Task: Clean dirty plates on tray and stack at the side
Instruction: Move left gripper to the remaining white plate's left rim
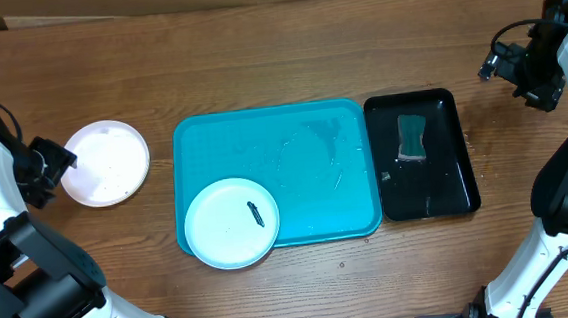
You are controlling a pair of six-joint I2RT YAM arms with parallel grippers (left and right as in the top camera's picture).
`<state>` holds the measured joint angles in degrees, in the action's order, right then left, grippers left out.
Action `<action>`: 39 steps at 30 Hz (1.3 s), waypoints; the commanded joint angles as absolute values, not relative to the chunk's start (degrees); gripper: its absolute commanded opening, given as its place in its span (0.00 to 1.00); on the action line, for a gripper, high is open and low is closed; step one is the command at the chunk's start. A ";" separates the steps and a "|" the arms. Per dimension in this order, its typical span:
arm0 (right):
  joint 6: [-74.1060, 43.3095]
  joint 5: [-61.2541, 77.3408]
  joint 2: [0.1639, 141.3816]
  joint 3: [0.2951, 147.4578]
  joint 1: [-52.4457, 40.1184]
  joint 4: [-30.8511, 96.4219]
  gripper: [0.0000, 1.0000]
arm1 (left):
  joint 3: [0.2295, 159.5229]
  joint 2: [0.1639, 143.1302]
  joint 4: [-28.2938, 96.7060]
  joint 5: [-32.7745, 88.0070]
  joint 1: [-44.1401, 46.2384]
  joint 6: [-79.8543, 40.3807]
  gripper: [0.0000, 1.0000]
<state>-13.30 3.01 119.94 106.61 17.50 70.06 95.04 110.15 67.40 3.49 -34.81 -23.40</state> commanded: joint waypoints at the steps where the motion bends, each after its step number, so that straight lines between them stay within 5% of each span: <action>1: -13.56 3.07 118.52 107.63 17.65 69.84 1.00 | 100.97 108.27 70.83 7.92 -34.41 -21.21 0.66; 12: -13.56 3.07 118.52 107.63 17.65 69.84 1.00 | 98.17 100.51 84.36 14.02 -22.00 -11.09 0.62; 24: -13.56 3.07 118.52 107.63 17.65 69.84 1.00 | 73.38 86.63 79.33 7.46 -1.54 -14.87 0.63; 34: -13.54 3.07 118.52 107.63 17.65 69.84 1.00 | 54.00 74.11 70.08 6.96 0.30 -22.81 0.64; 36: -13.56 3.07 118.52 107.63 17.65 69.84 1.00 | 51.46 74.32 68.71 6.87 0.30 -25.93 0.73; 39: -13.56 3.07 118.52 107.63 17.65 69.84 1.00 | 48.21 74.91 66.35 7.07 0.30 -30.00 0.68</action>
<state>-13.30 2.98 119.94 106.61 17.50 70.06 50.65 74.70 67.35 7.64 0.40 -24.34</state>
